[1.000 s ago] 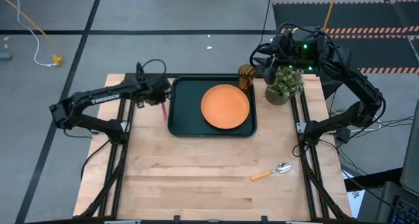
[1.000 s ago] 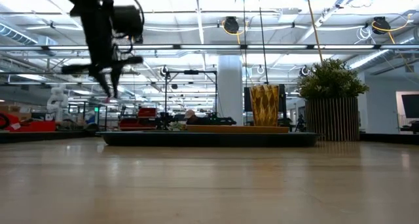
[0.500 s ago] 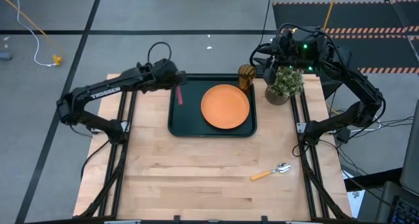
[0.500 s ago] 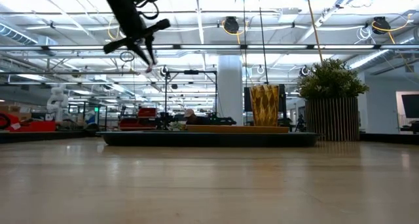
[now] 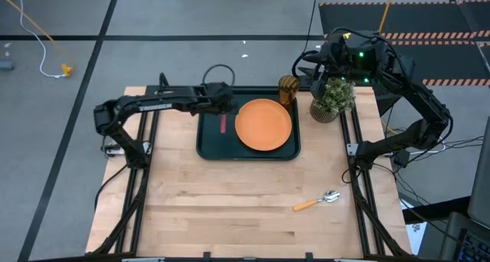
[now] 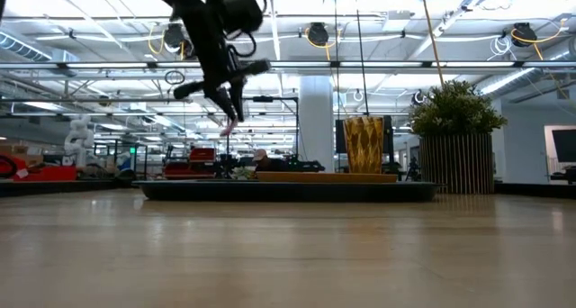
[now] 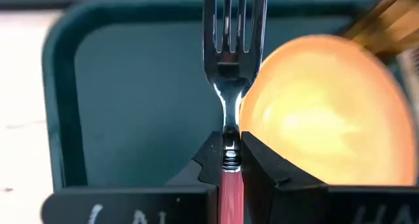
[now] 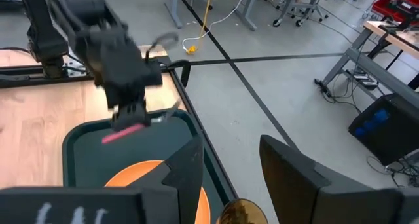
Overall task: Pick and place plate/cup/fork/spoon on tray
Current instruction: Put the pink fork to the left of the orange plate on the black tray
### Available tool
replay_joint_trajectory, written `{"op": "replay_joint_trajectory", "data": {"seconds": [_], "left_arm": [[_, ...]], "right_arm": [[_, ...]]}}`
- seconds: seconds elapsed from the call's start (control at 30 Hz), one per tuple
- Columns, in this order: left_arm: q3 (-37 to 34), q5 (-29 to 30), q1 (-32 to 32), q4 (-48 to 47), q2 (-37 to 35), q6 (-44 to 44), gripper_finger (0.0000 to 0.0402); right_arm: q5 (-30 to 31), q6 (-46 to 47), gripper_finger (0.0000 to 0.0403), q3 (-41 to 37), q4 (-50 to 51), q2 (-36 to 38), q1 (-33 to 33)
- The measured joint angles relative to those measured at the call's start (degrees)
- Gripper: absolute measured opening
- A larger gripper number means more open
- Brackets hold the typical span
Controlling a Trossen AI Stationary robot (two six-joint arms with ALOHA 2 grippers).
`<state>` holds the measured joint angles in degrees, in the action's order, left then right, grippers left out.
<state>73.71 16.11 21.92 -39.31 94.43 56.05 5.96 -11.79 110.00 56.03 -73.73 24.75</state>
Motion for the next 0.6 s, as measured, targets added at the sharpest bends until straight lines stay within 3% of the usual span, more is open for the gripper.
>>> {"op": "replay_joint_trajectory", "data": {"seconds": [0.6], "left_arm": [[0.02,-6.41,-1.39,3.72,15.06,6.35,0.0032]], "right_arm": [[0.02,0.15,0.0144,0.02,0.02,1.22,0.00]]}}
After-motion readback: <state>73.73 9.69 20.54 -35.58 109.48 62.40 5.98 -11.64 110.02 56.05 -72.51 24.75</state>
